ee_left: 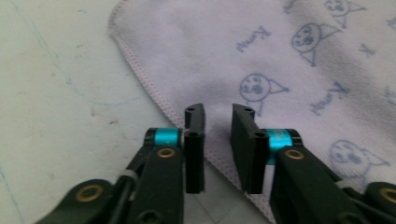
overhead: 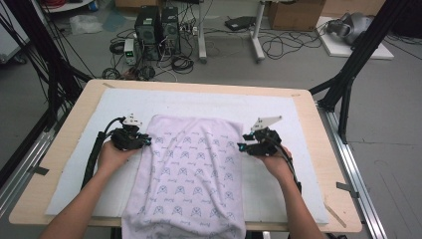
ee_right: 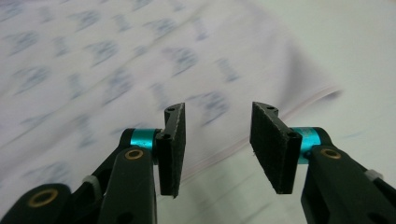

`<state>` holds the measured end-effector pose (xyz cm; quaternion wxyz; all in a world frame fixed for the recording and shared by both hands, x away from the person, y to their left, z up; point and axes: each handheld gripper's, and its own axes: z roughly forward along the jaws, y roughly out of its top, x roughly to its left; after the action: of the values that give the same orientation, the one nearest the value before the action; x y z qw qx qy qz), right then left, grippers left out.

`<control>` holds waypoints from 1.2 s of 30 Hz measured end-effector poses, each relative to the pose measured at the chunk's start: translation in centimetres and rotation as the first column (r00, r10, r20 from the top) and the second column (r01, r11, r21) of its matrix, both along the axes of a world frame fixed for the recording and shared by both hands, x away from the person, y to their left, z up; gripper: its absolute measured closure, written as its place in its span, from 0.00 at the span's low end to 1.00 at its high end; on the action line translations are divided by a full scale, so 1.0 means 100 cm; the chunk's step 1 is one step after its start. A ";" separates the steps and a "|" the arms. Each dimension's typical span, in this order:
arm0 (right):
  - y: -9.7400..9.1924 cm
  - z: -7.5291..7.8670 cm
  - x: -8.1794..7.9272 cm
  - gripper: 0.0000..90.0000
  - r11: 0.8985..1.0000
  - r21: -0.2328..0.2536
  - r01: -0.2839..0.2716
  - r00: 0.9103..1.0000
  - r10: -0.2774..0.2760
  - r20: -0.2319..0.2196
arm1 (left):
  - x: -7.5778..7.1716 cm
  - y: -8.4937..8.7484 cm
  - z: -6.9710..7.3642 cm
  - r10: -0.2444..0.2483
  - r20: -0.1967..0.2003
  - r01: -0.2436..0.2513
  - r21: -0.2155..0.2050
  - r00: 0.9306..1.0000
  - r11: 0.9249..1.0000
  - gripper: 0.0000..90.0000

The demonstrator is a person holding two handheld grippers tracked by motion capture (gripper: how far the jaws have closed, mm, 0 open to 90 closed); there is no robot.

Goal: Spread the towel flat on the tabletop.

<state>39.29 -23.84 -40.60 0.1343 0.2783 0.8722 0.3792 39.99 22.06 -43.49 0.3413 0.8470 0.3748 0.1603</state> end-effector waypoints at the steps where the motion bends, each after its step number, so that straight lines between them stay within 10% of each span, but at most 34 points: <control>1: 0.000 0.003 0.010 0.62 1.000 0.003 0.018 1.000 -0.018 -0.001 | 0.001 0.001 -0.001 -0.005 -0.005 0.005 -0.004 1.000 1.000 0.97; 11: -0.001 -0.025 0.078 0.64 0.987 -0.032 0.157 0.987 -0.158 -0.038 | 0.004 -0.002 -0.004 0.000 0.015 0.000 -0.040 1.000 0.999 0.82; 14: -0.003 -0.034 0.082 0.89 0.990 0.005 0.140 0.985 -0.139 -0.098 | 0.004 -0.001 -0.005 0.002 0.011 -0.001 -0.046 1.000 0.999 0.83; 17: 0.000 -0.025 0.081 0.94 0.988 -0.059 0.144 0.989 -0.144 0.017 | 0.006 0.000 -0.005 0.011 0.018 -0.011 -0.047 1.000 0.999 0.84; 23: -0.011 -0.024 0.080 0.69 0.967 -0.062 0.247 0.969 -0.247 0.007 | 0.003 -0.001 -0.003 0.027 0.035 -0.026 -0.024 0.999 0.999 0.78; 29: -0.013 -0.011 0.051 0.62 0.984 0.013 0.179 0.983 -0.178 -0.036 | -0.012 0.010 0.011 0.013 0.054 -0.009 -0.069 0.998 0.998 0.71; 36: 0.000 -0.005 -0.022 0.58 0.997 0.068 -0.023 0.999 0.026 -0.031 | -0.055 0.018 0.009 -0.093 0.061 0.098 -0.087 0.994 0.991 0.66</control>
<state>37.13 -23.79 -41.09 0.1061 0.2781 0.8642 0.4058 34.46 23.83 -42.63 0.3968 0.8428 0.3308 0.1510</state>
